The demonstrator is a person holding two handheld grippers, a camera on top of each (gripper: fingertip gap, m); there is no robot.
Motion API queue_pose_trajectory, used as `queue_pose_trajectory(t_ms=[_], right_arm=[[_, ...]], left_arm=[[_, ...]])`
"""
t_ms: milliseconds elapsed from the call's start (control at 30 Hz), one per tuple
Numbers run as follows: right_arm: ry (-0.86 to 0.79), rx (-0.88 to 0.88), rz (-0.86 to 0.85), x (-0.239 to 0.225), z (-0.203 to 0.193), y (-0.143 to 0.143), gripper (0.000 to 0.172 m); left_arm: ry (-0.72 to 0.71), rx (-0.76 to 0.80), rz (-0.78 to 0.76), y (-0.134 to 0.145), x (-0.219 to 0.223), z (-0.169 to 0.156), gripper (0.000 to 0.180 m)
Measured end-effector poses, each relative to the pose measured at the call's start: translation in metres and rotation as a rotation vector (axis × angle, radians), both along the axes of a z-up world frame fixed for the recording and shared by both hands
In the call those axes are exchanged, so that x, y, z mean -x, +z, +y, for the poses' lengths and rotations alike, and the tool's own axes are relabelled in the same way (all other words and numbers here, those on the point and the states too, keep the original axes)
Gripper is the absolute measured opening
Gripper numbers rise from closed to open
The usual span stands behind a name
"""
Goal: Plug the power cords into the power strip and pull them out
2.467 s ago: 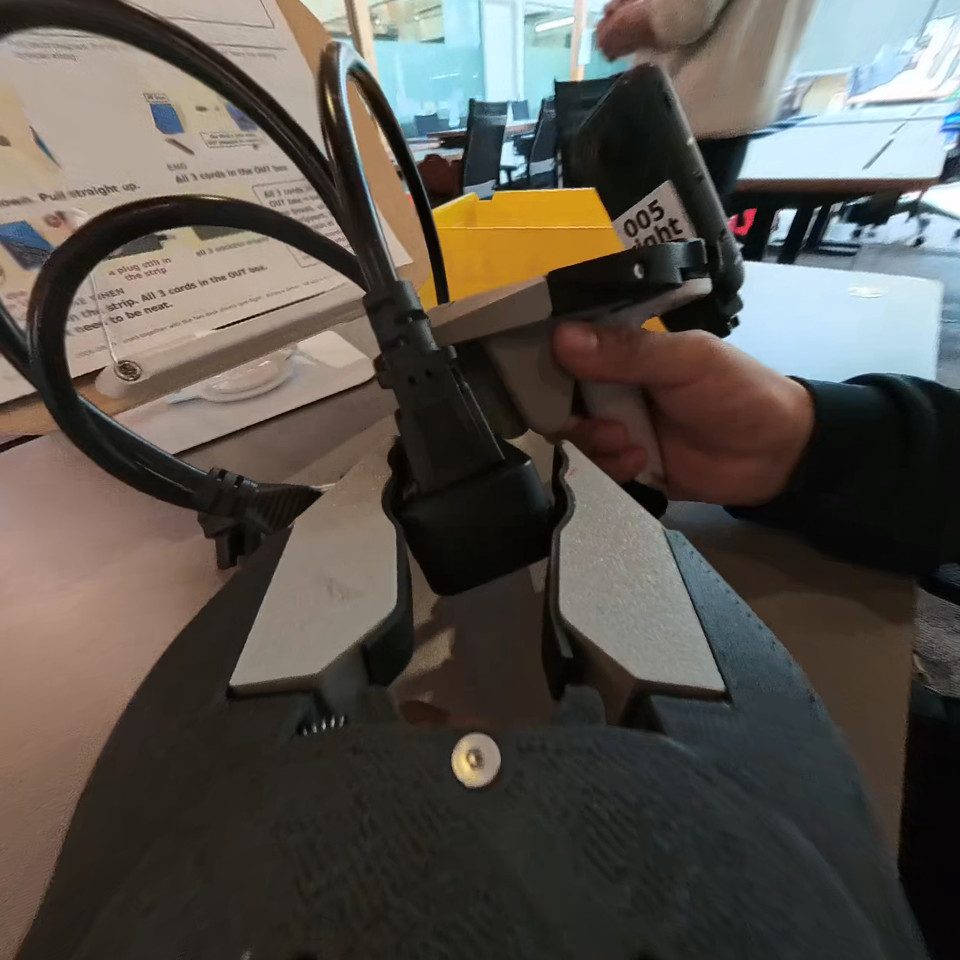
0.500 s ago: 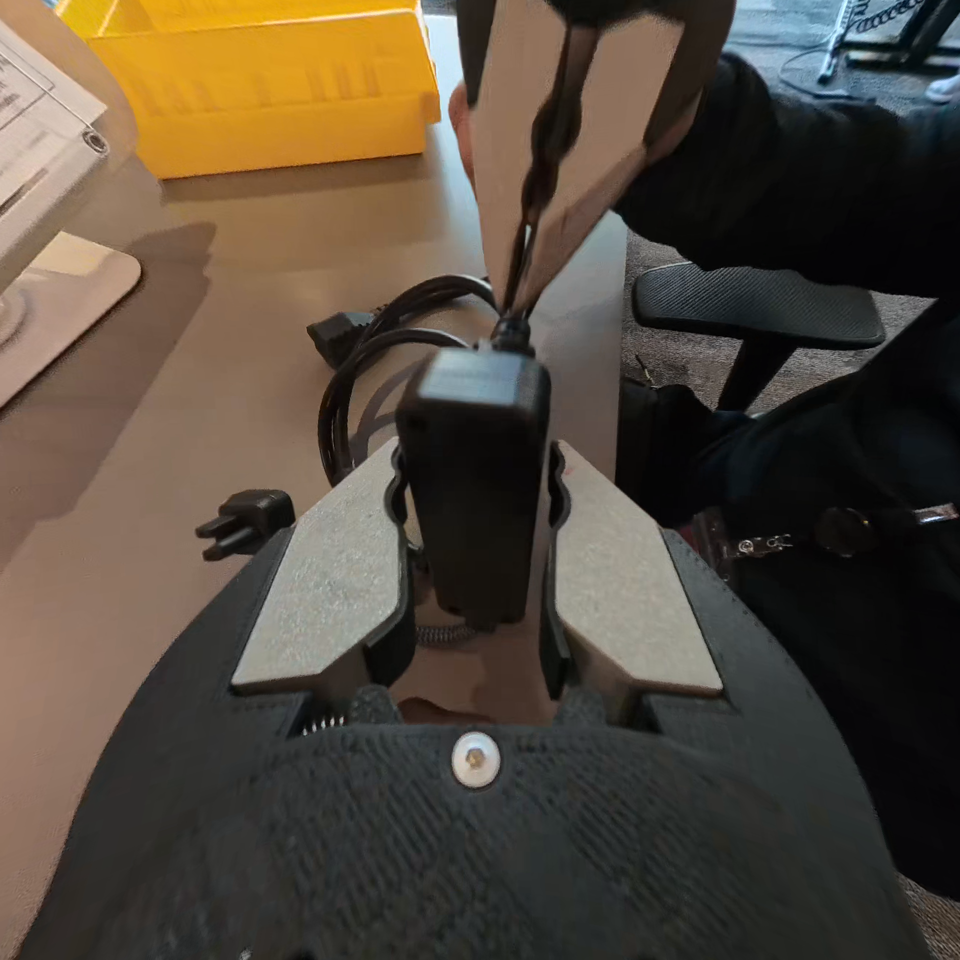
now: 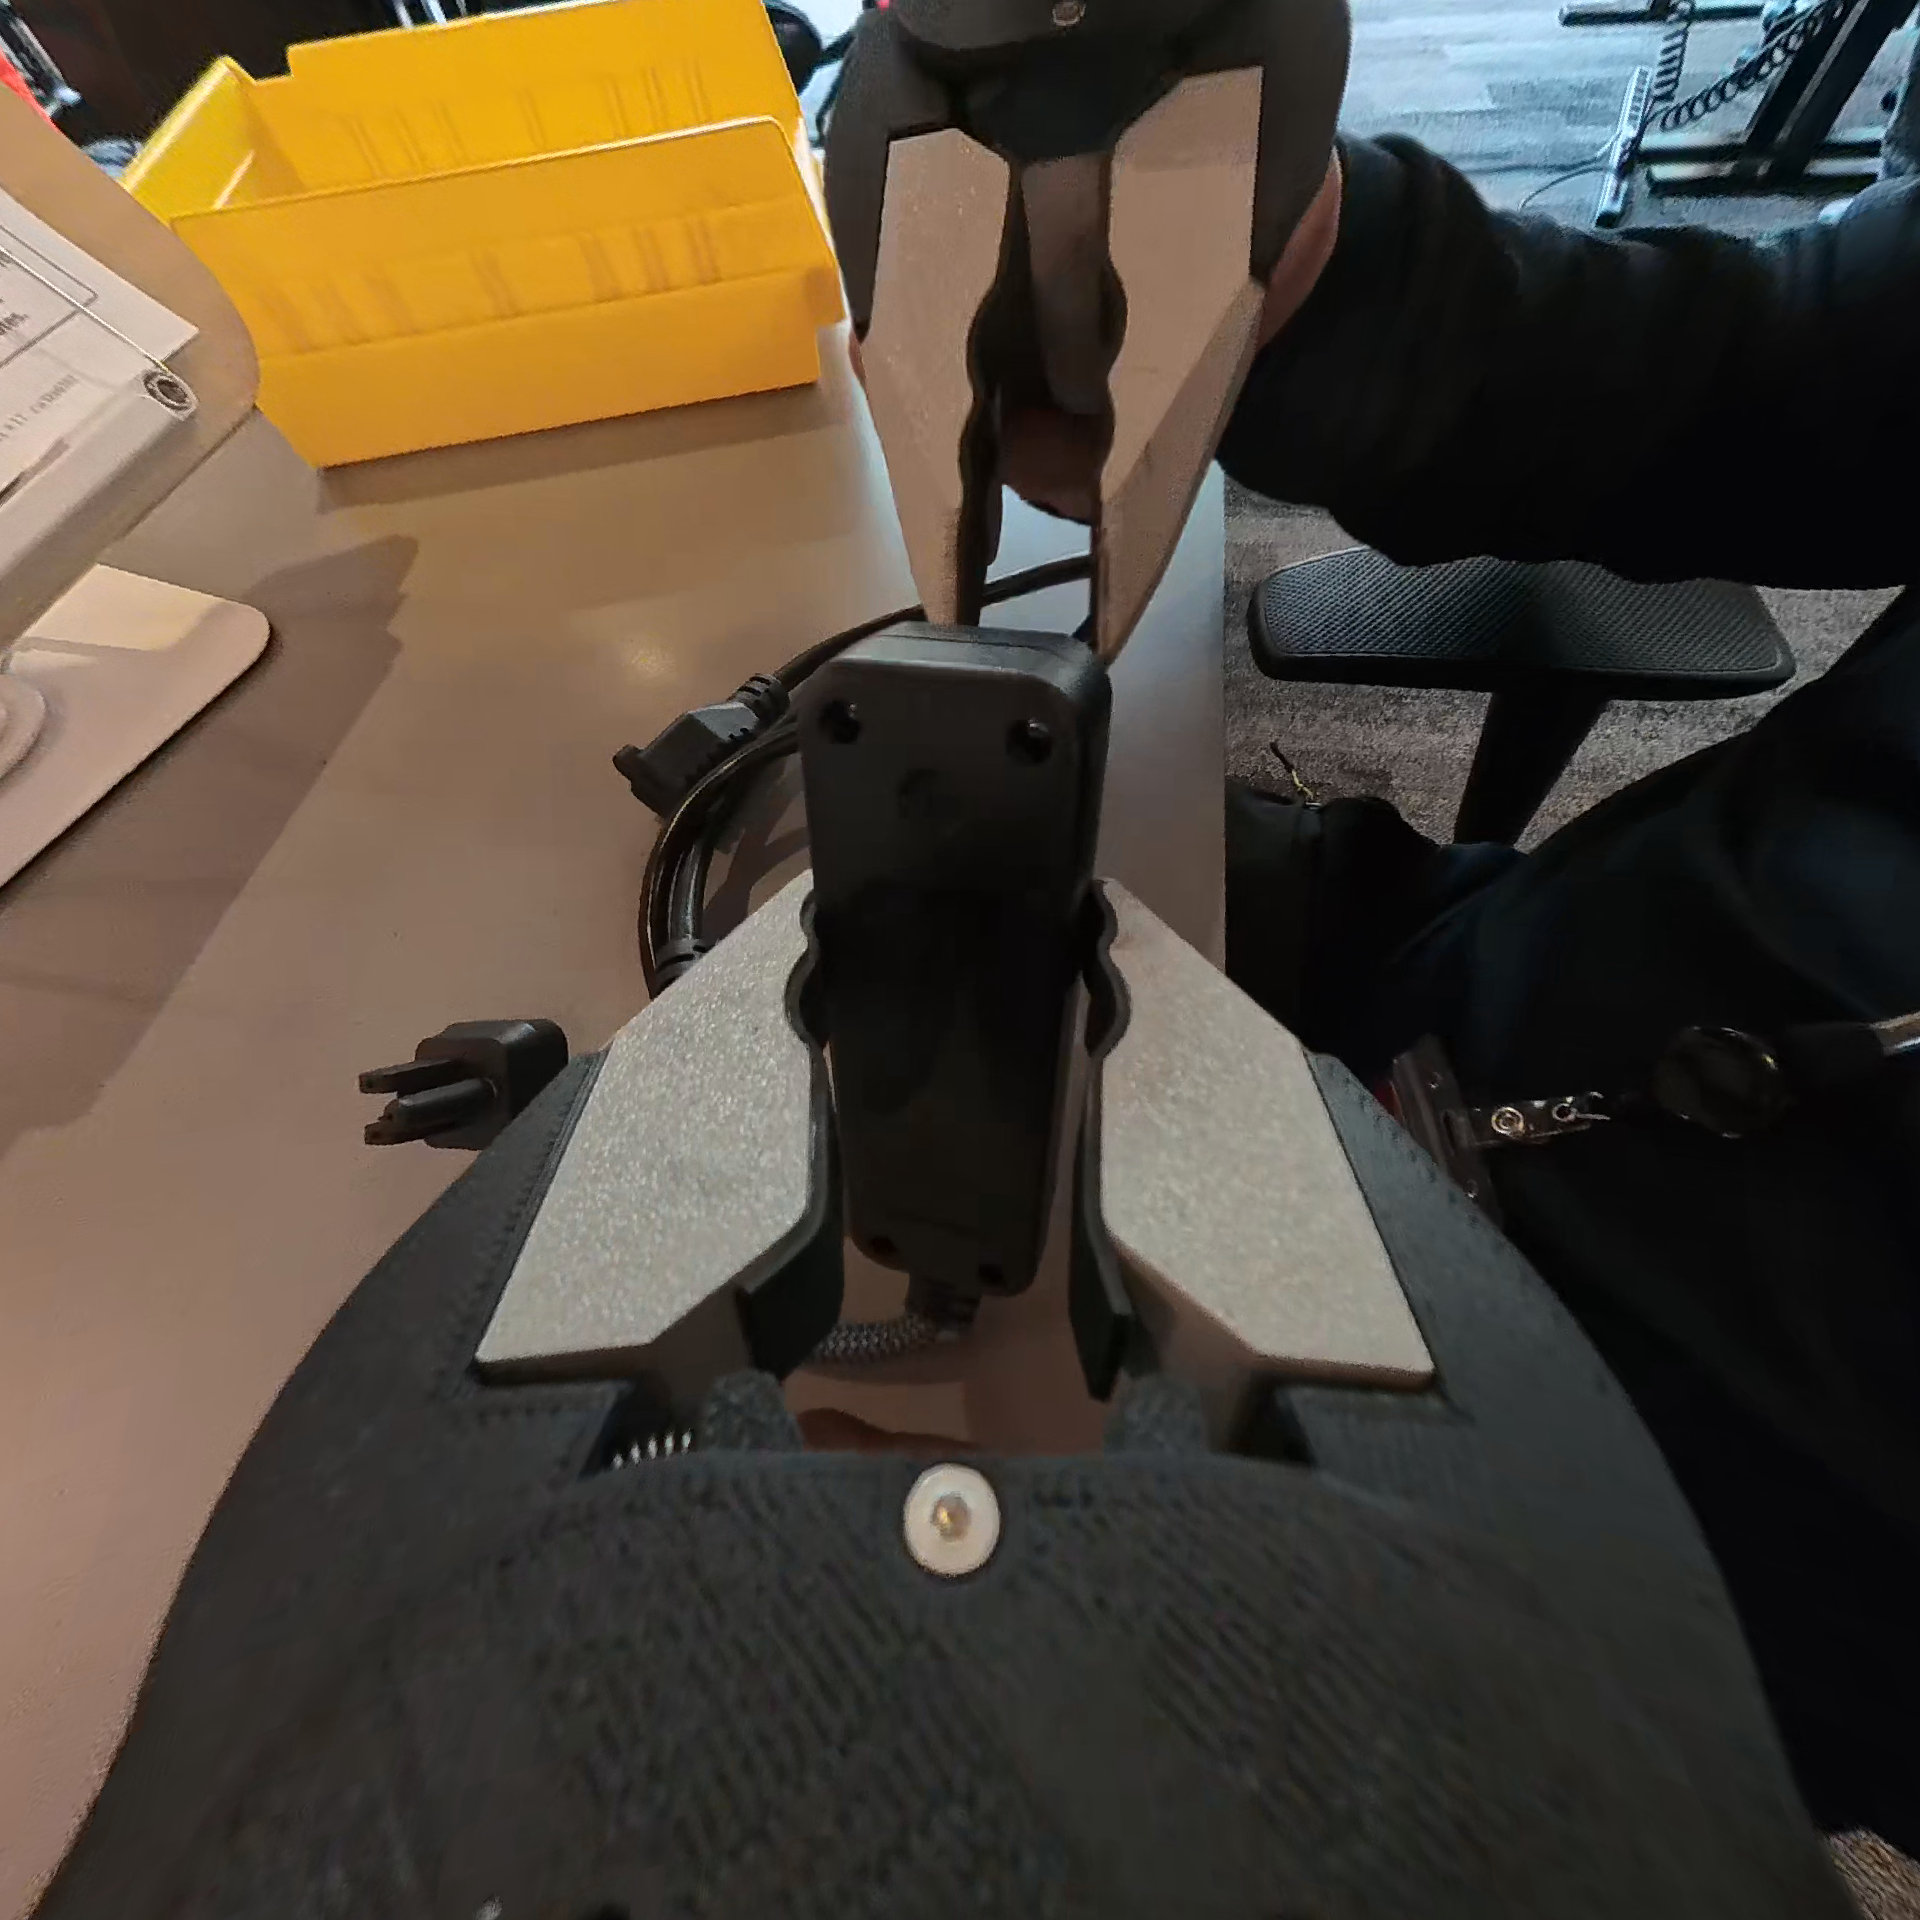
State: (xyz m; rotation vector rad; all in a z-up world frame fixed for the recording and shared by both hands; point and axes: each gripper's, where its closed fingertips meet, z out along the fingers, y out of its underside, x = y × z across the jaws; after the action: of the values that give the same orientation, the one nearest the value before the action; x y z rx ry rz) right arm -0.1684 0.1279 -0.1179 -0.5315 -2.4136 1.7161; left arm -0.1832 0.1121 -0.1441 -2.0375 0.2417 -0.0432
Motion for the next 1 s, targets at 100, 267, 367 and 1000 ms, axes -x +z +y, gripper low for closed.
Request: queue_pose_trajectory(t_ms=[100, 267, 367, 1000], right_arm=[[-0.041, -0.086, 0.045, 0.002, 0.0, -0.007, 0.019], [-0.092, -0.165, 0.11, 0.002, 0.003, -0.01, 0.011], [-0.114, -0.17, 0.123, 0.002, 0.002, -0.011, 0.012], [-0.062, -0.109, 0.209, 0.0, 0.004, -0.018, 0.013]], left_arm=[[0.013, -0.029, -0.007, 0.001, 0.001, 0.001, 0.047], [0.043, -0.101, -0.033, 0.003, 0.003, 0.0, 0.047], [0.057, -0.133, -0.043, 0.003, 0.002, 0.0, 0.047], [0.131, -0.133, 0.019, -0.02, 0.004, 0.003, 0.05]])
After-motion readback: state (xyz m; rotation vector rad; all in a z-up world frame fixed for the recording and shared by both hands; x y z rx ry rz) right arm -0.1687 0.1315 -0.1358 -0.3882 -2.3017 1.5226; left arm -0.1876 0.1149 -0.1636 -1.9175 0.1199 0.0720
